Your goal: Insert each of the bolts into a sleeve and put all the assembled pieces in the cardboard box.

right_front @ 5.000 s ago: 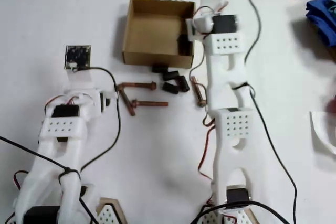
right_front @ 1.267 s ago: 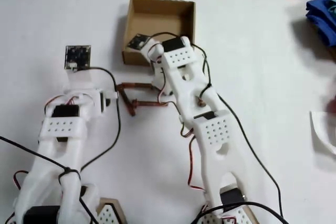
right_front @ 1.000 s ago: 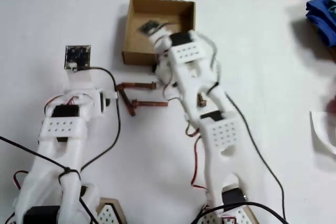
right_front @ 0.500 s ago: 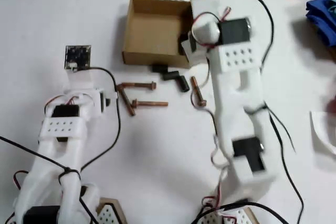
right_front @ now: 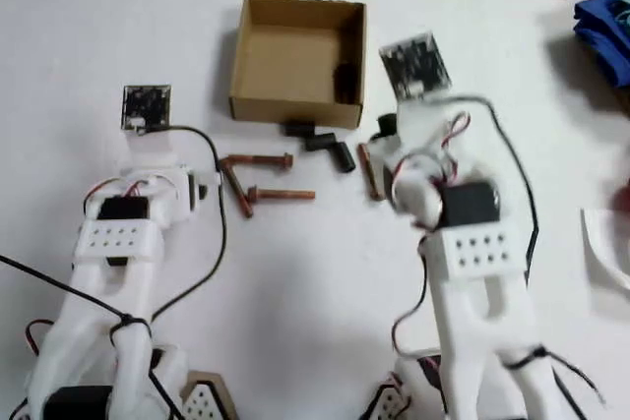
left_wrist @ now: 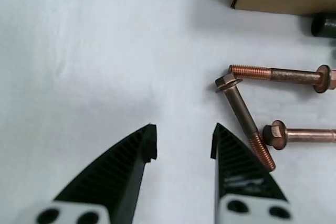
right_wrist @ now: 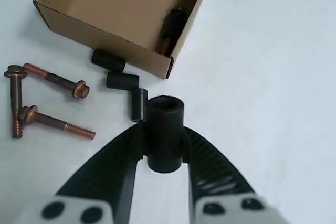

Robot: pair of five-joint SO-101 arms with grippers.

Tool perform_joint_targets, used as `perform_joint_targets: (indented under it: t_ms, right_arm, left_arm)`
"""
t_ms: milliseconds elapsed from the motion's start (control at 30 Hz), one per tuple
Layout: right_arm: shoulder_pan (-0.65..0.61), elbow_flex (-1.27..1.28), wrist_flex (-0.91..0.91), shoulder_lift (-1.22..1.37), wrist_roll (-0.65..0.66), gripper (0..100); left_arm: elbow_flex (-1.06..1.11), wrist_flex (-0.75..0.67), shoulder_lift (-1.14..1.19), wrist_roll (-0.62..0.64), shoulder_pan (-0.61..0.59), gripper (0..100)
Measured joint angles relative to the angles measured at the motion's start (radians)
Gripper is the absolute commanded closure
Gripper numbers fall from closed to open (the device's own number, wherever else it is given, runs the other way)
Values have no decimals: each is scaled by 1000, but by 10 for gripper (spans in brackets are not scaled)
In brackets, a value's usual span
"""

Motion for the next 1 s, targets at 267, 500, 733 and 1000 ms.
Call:
perform_joint_targets:
  t_ms: [267, 500, 733, 1000]
  right_arm:
    - [63, 198, -206, -86, -40, 978]
    - [91, 198, -311, -91, -100, 978]
    - [91, 198, -341, -91, -100, 978]
    - [91, 198, -348, -91, -106, 978]
  left_arm:
    - [-92, 94, 0, 15, 192, 808]
    - [-261, 157, 153, 212, 181, 807]
    - [-505, 364, 560, 282, 158, 808]
    - [-833, 667, 741, 526, 158, 809]
